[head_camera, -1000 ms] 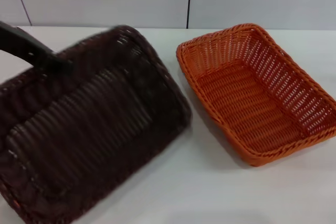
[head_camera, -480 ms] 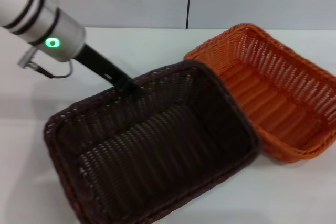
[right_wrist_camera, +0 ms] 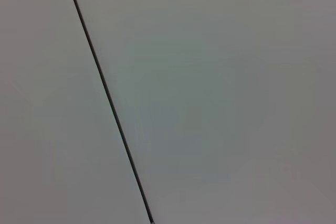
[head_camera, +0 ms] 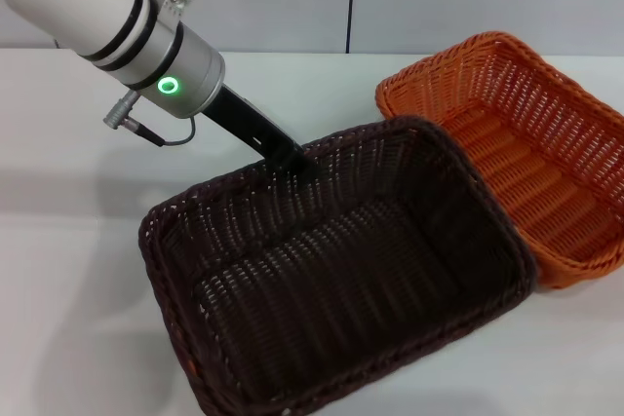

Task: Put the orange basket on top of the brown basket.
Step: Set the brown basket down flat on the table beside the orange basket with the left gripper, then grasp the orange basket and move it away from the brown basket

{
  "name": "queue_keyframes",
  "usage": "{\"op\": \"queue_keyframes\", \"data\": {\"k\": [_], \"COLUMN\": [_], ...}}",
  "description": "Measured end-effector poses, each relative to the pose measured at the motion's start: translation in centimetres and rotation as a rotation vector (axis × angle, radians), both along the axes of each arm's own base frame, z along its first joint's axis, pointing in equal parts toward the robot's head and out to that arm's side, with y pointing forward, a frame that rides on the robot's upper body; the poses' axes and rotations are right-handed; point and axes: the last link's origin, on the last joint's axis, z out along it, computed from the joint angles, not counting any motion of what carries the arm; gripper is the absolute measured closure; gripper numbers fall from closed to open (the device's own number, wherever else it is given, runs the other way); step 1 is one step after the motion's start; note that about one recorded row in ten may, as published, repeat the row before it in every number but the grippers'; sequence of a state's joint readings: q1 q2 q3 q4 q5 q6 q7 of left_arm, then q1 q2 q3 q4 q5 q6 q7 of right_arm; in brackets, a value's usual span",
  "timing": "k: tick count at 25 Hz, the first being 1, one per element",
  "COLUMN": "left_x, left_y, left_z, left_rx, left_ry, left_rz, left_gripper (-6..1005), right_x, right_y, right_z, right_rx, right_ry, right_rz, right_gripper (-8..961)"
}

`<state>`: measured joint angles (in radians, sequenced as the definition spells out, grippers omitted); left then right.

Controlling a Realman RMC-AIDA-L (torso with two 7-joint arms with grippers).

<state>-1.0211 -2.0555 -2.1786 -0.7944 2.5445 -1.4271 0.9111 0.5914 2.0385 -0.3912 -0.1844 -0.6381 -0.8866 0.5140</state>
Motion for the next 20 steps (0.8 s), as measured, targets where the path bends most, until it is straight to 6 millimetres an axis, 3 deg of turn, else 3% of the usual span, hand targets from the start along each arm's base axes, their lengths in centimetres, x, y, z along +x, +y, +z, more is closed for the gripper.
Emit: {"op": "queue_keyframes", "data": {"k": [4,8,12,18,20], "left_x": [-0.3,-0.5,-0.6,-1.3,-1.4], "left_y": [0.3,0.6,0.5,-0.2,-0.3], "left_z": [0.3,1.0,1.4,1.7,1.8], "left_rx": [0.037,0.083,0.113,0.151,0.162], "left_ry": [-0.018,-0.058,-0.138,-0.314,-0.352], "left_rz": [0.008,0.009,-0.004,-0.069,-0.083], "left_gripper": [744,737,550,275,230], "right_x": [0.0,-0.6,-1.9,-3.4,-4.1], "right_y": [0.0,-0.3,-0.6,-0.8,-0.6], "right_z": [0.0,0.9,3.4,6.9,8.2], "right_rx": [0.001,-0.033,-0.174,-0.398,-0.506], "right_ry": [0.044,0.190,0.285,0.318,0.300], "right_rz": [0.016,0.152,0.315,0.417,0.412], "right_gripper": [289,289,289,289,289]}}
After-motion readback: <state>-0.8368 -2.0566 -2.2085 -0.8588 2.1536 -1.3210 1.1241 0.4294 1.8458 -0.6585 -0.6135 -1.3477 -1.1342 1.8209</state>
